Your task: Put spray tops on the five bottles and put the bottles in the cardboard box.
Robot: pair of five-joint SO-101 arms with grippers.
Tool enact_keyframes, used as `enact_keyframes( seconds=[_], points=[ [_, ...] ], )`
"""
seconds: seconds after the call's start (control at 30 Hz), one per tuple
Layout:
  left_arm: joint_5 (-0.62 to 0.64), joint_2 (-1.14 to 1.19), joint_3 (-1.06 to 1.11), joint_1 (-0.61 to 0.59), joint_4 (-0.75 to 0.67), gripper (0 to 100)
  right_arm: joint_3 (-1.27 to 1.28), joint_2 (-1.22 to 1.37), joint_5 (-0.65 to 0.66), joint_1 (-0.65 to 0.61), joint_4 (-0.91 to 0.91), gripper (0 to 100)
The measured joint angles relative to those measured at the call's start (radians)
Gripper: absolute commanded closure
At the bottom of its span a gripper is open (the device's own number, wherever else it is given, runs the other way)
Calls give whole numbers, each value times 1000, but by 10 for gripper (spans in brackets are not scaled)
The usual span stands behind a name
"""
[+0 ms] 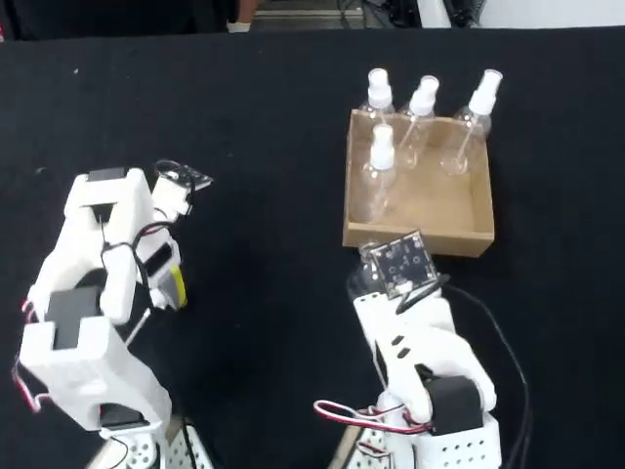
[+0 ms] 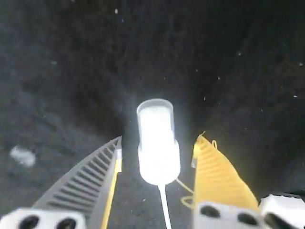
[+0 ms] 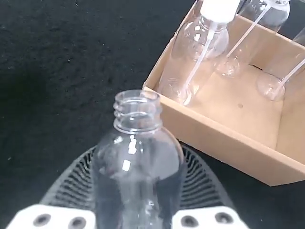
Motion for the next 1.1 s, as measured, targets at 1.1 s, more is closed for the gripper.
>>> enact_keyframes(
  seconds=[1.1],
  points=[
    [638, -930, 31, 282, -204, 970, -63, 5, -46, -198, -600, 988]
  ],
)
